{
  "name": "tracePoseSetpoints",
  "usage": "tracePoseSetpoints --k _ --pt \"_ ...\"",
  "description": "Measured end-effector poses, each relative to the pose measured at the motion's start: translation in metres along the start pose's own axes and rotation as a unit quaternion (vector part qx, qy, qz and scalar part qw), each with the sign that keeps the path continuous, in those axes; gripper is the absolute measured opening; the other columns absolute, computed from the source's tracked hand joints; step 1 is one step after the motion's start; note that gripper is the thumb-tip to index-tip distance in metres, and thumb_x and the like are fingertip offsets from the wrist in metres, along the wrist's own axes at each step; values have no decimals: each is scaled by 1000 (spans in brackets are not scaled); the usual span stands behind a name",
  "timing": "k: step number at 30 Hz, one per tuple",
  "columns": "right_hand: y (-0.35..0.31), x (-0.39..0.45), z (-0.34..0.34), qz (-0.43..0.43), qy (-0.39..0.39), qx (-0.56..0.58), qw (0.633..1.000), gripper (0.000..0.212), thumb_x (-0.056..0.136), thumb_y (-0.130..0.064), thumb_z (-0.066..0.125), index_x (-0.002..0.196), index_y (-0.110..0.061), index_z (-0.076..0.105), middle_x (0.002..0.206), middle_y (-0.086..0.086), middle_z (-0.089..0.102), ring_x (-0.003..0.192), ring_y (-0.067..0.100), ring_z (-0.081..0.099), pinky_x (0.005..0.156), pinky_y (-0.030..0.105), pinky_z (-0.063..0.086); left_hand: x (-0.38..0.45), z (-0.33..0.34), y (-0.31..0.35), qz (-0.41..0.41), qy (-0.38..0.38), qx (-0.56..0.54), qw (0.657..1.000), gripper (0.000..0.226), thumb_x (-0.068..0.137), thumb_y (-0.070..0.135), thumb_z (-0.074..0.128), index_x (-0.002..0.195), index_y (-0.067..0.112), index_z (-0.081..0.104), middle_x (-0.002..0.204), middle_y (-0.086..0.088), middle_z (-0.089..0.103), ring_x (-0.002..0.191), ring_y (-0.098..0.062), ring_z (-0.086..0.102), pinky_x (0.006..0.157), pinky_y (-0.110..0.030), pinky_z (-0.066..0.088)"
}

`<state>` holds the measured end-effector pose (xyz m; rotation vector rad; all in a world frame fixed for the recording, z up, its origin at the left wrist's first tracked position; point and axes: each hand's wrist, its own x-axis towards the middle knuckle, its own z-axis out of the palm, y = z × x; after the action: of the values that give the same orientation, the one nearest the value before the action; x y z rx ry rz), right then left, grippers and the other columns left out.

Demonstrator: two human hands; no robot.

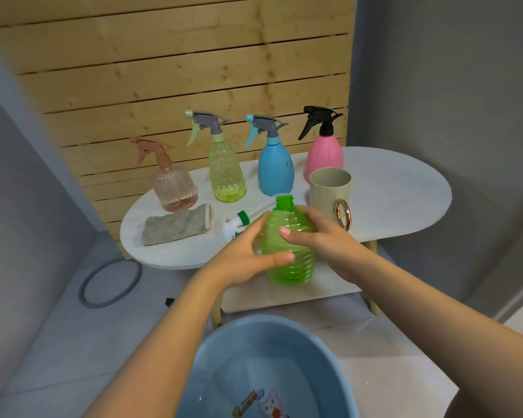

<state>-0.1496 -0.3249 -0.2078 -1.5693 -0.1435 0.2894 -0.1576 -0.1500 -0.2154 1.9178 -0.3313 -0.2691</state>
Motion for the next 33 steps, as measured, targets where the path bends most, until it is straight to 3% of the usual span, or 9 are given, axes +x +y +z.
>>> tracePoseSetpoints --k 3,5,9,13,16,18,23,28,33 --pt "1 2 1 -10 -43 31 999 49 83 -26 68 128 -20 50 118 3 64 104 15 65 93 30 50 1 10 3 -28 50 -26 998 109 61 35 80 149 30 16 132 9 53 116 -6 56 92 -23 48" --pt "0 6 -2 -29 -17 -35 999 49 84 -34 65 129 -20 52 121 0 62 110 13 61 97 30 47 2 8 5 -33 95 -30 994 101 64 29 82 144 32 21 124 12 56 107 -2 58 82 -14 48" --pt "-2 20 -25 -106 277 -208 932 28 87 -26 61 112 -13 61 103 3 59 99 23 58 87 37 49 2 0 5 -28 159 -39 986 80 69 20 82 135 25 38 114 10 63 96 3 62 70 -8 49" --pt "3 32 -43 -27 385 -191 903 33 86 -23 58 115 -10 49 119 10 47 112 27 46 89 37 43 0 -3 2 -47 185 -29 981 76 70 27 81 133 25 39 110 13 62 95 3 60 72 -13 48" --pt "9 46 -51 76 340 -242 906 18 89 -29 50 89 -13 57 95 9 52 97 33 47 79 36 40 -1 -4 1 -54 178 -14 982 76 69 25 82 132 22 40 112 9 63 97 -1 62 75 -16 48" --pt "12 49 -52 94 298 -244 918 32 92 -31 44 70 -12 55 71 8 52 77 31 46 68 33 36 -5 -6 1 -56 179 -9 982 75 69 25 83 131 22 41 113 7 63 98 -2 62 79 -18 49" --pt "14 41 -47 53 281 -214 934 33 98 -27 41 104 -2 61 94 14 64 83 28 53 66 30 38 -23 -9 4 -50 188 3 981 74 67 26 83 128 27 42 113 11 63 98 1 61 78 -16 48" --pt "7 0 -27 -11 248 -159 955 23 95 -20 43 91 -7 61 80 6 58 72 20 49 58 29 34 -53 -9 0 -53 216 1 975 75 65 21 85 126 26 42 111 11 63 98 0 61 80 -18 48" --pt "10 -49 -9 -48 174 -110 977 26 89 -22 55 72 -4 63 71 1 60 71 15 51 68 29 37 -94 -10 -14 -86 232 -41 968 71 70 10 81 125 21 38 107 6 63 94 -3 62 73 -16 49"
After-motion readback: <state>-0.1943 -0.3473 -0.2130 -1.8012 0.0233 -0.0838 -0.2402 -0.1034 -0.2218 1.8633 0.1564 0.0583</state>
